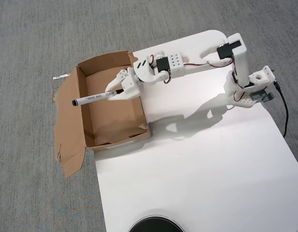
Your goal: Grasp a pen and put it in the box.
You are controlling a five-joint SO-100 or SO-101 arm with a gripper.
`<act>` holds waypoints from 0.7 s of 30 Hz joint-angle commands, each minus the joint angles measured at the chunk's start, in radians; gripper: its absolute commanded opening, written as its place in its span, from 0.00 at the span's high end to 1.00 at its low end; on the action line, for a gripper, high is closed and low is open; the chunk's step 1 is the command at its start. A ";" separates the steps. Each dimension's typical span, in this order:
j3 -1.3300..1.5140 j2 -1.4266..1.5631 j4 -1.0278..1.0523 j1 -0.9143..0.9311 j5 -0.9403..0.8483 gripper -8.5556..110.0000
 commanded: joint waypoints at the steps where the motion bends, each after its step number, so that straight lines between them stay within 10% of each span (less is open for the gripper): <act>1: -0.025 -0.015 -0.002 0.005 0.005 0.91; 21: -0.025 -0.017 0.000 0.005 0.007 0.77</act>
